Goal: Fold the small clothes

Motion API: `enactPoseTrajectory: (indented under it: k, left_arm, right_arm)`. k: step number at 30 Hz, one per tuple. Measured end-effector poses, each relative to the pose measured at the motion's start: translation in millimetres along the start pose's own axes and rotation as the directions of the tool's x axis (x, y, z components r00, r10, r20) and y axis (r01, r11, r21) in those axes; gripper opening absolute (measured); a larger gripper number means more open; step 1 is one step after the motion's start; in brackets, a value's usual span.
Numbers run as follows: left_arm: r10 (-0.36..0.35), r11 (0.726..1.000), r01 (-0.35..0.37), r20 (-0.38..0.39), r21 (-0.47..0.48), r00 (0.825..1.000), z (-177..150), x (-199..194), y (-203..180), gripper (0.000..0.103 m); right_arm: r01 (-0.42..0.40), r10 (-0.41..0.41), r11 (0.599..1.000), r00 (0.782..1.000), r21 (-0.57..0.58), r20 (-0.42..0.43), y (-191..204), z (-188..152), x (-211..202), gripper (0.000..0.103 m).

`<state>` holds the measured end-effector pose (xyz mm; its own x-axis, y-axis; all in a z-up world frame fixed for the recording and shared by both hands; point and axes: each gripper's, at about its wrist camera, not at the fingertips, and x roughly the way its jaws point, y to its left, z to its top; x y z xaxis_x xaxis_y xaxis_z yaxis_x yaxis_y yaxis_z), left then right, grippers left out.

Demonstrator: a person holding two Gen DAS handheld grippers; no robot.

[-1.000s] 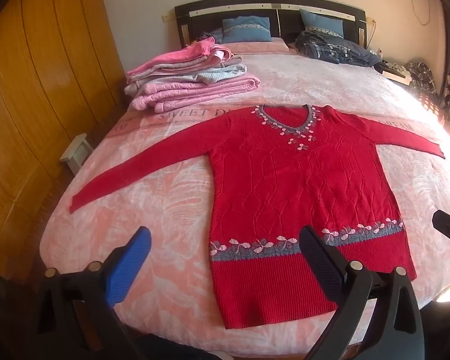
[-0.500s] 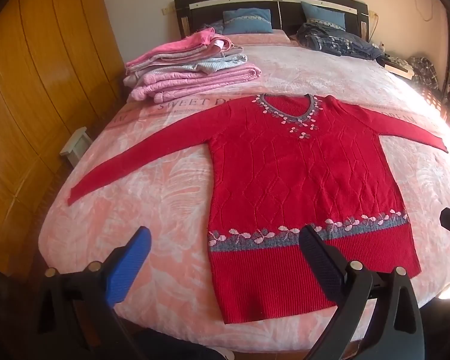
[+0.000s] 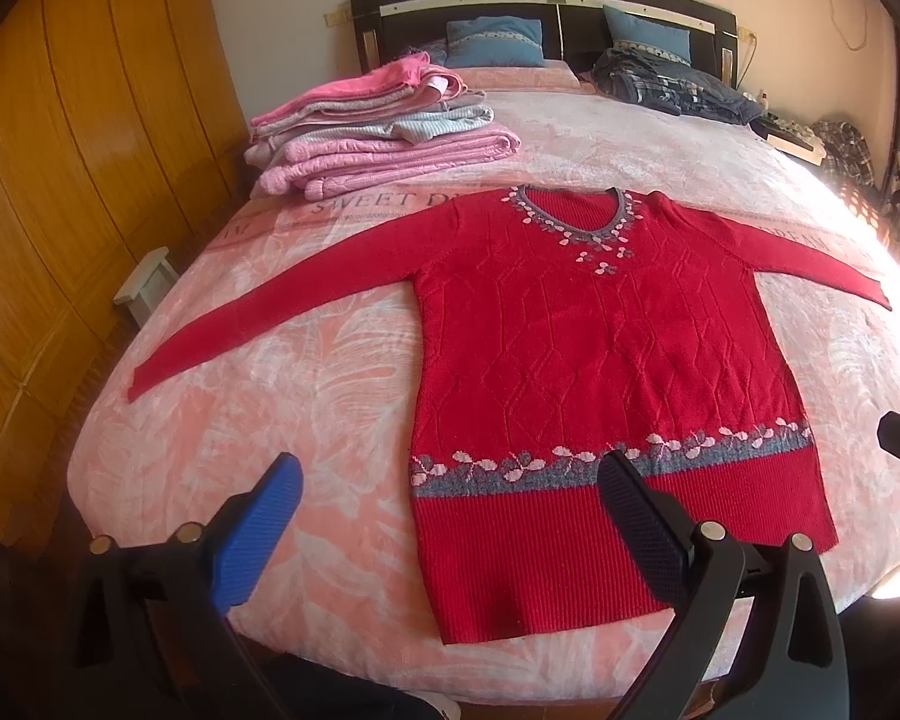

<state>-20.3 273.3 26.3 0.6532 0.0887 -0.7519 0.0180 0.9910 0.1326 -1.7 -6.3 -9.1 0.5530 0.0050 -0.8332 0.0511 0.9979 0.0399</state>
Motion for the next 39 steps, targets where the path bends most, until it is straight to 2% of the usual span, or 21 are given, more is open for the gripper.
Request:
enactPoseTrajectory:
  k: [39]
  left_arm:
    - [0.0,1.0,0.0,-0.002,-0.006,1.0,-1.5,0.3,1.1,0.099]
  right_arm:
    - [0.007,-0.007,1.0,1.0,0.001,0.006,-2.0,1.7,-1.2,0.1]
